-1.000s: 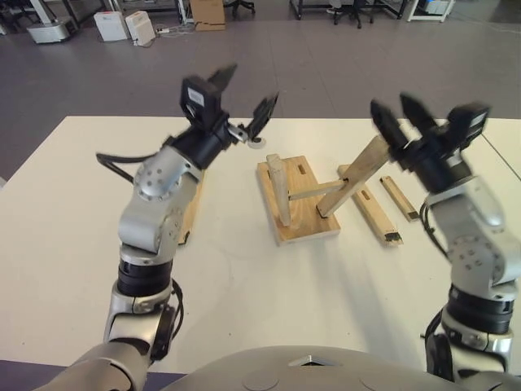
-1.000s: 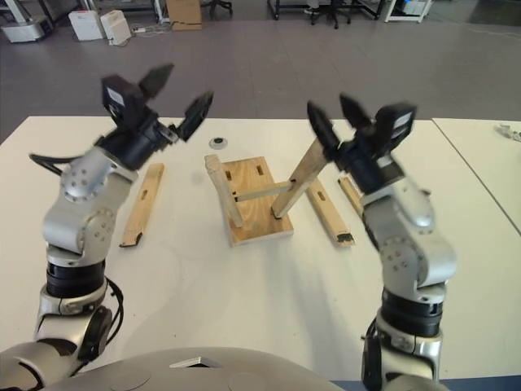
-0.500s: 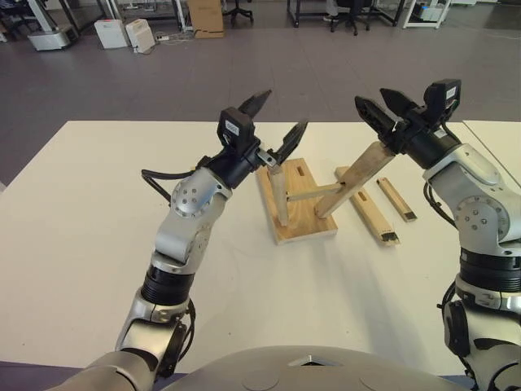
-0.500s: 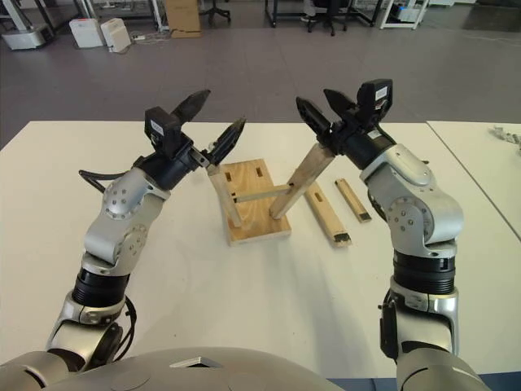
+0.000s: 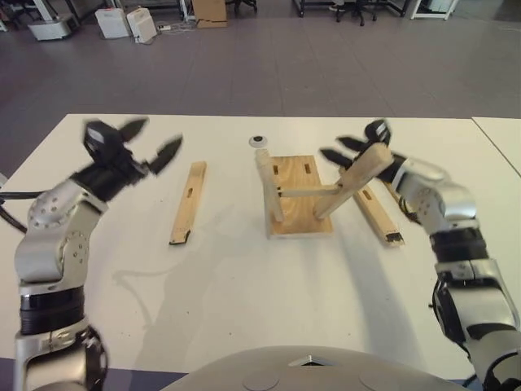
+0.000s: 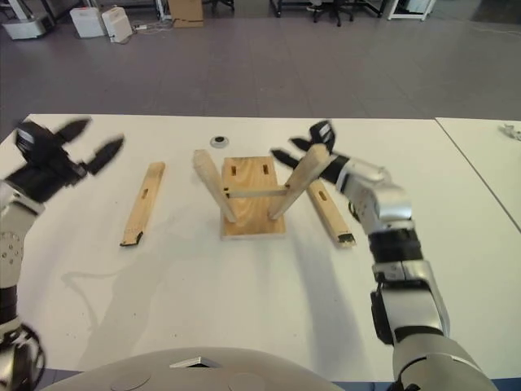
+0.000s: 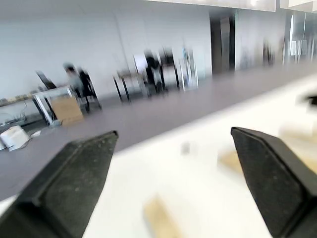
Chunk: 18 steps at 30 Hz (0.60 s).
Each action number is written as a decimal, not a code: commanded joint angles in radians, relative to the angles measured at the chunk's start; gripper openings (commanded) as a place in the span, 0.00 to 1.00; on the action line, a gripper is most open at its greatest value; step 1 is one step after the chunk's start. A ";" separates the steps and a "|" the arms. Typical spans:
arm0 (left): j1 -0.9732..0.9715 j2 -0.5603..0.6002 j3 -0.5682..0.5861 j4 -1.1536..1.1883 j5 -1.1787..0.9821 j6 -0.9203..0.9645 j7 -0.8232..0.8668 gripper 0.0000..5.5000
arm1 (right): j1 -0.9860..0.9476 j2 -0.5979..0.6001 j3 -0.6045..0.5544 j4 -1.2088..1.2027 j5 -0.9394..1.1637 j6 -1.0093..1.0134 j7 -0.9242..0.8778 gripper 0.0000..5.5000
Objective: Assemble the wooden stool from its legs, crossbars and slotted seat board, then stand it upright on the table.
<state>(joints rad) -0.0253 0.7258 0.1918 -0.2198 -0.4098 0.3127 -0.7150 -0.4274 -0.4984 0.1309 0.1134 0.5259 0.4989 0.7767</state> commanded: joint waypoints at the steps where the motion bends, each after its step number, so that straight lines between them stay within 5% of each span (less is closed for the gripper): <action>1: 0.179 0.131 -0.242 -0.130 0.196 -0.016 -0.129 0.76 | 0.135 0.073 0.105 -0.237 -0.025 0.077 -0.074 0.62; 4: 0.176 0.152 -0.361 -0.197 0.312 -0.009 -0.145 0.76 | 0.137 0.092 0.092 -0.236 -0.122 0.055 -0.184 0.62; 8: 0.102 0.121 -0.427 -0.168 0.386 -0.027 -0.141 0.76 | -0.073 0.031 0.060 0.183 -0.311 -0.135 -0.223 0.62; 11: 0.068 0.097 -0.470 -0.139 0.429 -0.035 -0.133 0.76 | -0.282 0.097 0.068 0.604 -0.393 -0.297 -0.220 0.62; 18: 0.016 0.083 -0.533 -0.117 0.489 -0.039 -0.149 0.76 | -0.486 0.127 0.353 1.113 -0.800 -0.722 -0.129 0.62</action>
<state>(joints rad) 0.0002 0.8147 -0.3222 -0.3475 0.0528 0.2724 -0.8545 -0.9145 -0.3659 0.4397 1.1474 -0.2078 -0.1651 0.5850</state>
